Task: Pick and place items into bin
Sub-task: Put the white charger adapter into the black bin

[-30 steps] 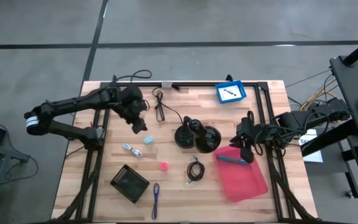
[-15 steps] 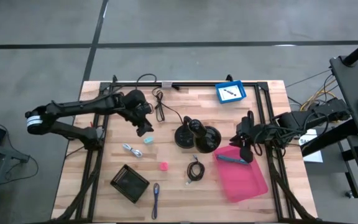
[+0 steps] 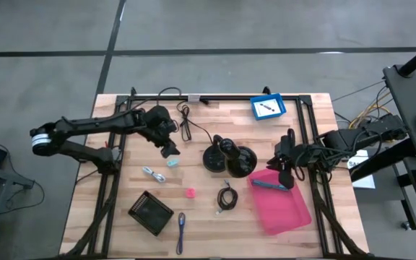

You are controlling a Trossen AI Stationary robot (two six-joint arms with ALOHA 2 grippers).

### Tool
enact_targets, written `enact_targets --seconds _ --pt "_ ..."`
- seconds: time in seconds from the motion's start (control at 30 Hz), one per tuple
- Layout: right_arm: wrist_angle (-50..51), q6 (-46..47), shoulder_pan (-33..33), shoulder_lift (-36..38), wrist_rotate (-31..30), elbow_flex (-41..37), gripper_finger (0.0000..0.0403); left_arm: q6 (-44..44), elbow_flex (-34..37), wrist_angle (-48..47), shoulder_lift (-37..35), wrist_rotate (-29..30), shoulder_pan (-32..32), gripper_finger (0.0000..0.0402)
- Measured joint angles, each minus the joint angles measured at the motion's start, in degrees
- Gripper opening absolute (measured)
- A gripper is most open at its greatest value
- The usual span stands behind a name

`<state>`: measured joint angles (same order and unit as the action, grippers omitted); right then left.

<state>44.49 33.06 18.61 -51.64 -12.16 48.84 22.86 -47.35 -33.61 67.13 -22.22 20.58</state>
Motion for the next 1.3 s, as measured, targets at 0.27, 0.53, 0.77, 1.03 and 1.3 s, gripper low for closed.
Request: enact_targets --seconds 0.27,0.53,0.77,1.03,1.3 --pt "-0.02 0.03 0.0 0.0 0.0 0.0 0.0063 0.87 0.02 -2.47 1.08 2.34 -0.69 0.0249" --pt "-0.02 1.07 0.0 0.0 0.02 0.0 0.0061 0.89 0.02 -3.47 1.03 7.78 -2.41 0.0249" --pt "-0.04 1.07 0.0 0.0 0.01 0.0 0.0061 0.77 -0.02 -5.18 1.08 9.86 -3.21 0.0249" --pt "-0.04 0.88 0.0 0.0 -0.34 0.0 0.0059 0.2 -0.02 -6.49 0.92 12.69 -5.76 0.0249" --pt "-0.02 0.81 0.0 0.02 -1.9 -0.01 0.0059 -2.1 -0.02 -6.47 1.12 18.2 -9.81 0.0249"
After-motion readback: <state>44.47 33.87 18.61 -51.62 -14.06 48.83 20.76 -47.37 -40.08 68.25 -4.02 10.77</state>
